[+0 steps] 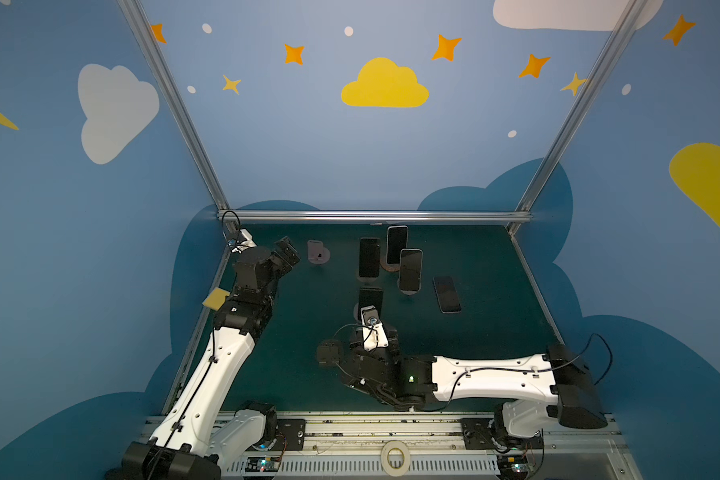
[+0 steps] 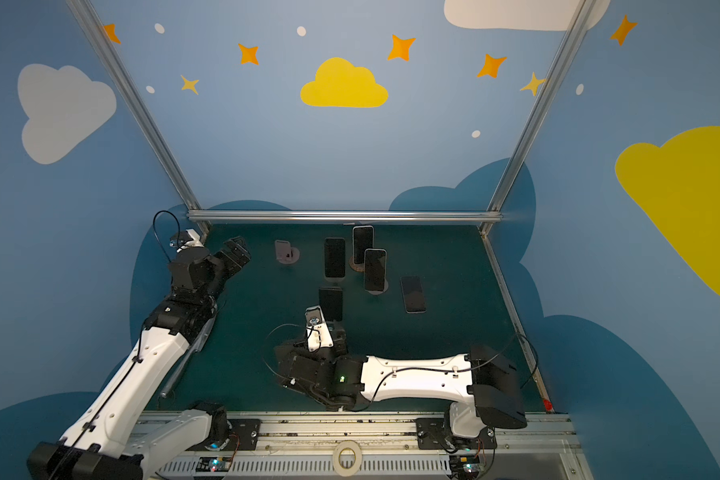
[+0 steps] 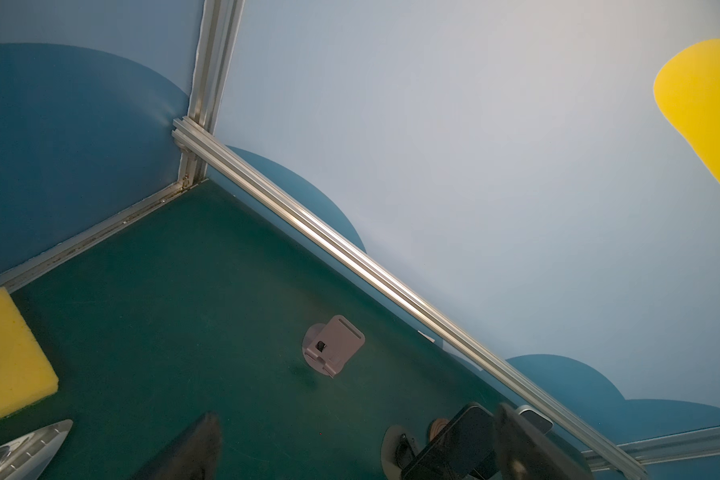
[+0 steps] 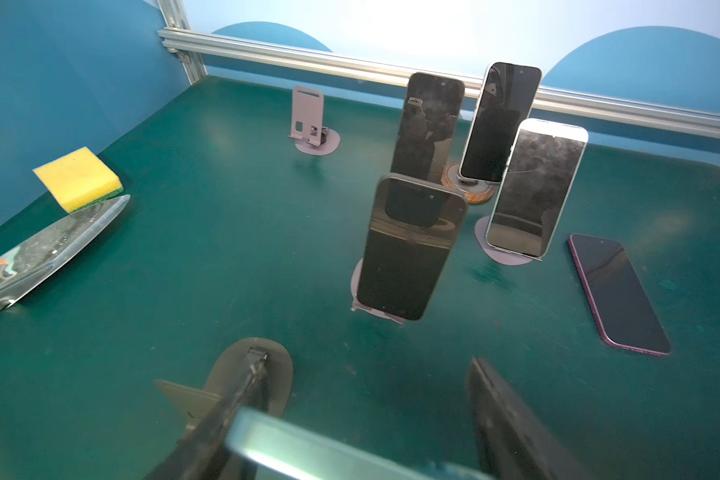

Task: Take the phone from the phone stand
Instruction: 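Close the right gripper on the light-blue phone and lift it off the stand, then carry the light-blue phone with the right gripper toward the purple phone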

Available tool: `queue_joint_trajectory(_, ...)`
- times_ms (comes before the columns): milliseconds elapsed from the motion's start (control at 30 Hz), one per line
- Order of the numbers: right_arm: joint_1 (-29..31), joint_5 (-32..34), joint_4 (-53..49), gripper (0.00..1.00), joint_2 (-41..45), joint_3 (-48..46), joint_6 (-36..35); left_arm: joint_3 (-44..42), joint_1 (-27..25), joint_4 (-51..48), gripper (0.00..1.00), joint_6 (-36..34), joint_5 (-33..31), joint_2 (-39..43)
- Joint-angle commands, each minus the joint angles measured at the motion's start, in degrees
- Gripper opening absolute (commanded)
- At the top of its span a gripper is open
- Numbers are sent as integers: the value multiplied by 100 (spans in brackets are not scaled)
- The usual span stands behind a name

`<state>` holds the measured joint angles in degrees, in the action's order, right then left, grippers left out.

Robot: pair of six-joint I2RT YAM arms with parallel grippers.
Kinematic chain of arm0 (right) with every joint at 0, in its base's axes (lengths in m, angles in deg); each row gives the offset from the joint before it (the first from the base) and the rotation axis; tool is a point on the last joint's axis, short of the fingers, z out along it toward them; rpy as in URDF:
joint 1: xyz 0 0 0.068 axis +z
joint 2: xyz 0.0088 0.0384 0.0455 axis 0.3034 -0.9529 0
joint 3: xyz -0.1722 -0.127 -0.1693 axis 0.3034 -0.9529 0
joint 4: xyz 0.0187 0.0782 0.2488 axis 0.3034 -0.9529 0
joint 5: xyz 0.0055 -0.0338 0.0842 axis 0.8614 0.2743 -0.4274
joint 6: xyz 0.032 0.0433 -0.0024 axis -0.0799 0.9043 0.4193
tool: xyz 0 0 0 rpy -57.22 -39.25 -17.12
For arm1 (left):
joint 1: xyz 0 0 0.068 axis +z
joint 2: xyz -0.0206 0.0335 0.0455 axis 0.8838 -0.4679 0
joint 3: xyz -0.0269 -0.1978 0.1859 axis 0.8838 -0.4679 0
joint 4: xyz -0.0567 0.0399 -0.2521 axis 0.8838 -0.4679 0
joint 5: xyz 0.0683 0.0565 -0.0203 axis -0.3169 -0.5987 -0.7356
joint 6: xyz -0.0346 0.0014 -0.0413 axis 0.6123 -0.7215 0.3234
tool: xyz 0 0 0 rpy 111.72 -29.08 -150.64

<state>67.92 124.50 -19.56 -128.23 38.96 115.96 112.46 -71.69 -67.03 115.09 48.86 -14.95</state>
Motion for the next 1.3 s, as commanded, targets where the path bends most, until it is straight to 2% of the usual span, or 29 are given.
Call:
queue_joint_trajectory(0, -83, 309, -127, 65, 341, -116, 83, -36, -65, 96, 100, -113, 16, -48)
queue_joint_trajectory(333, -481, 316, -607, 65, 1032, -768, 290, -1, -218, 37, 100, -192, -12, -195)
queue_joint_trajectory(533, -1085, 348, -477, 66, 1902, -1390, -340, 61, -289, -27, 100, -247, -12, -288)
queue_joint_trajectory(867, -2699, -225, 314, 65, 3217, -2324, -1606, 91, -329, -45, 100, -270, 31, -364)
queue_joint_trajectory(1067, -4082, -1128, 757, 63, 3719, -2697, -2022, 103, -377, -54, 100, -309, 14, -384)
queue_joint_trajectory(1267, -5170, -1842, 925, 63, 3682, -2968, -2027, 96, -396, -45, 100, -308, 31, -420)
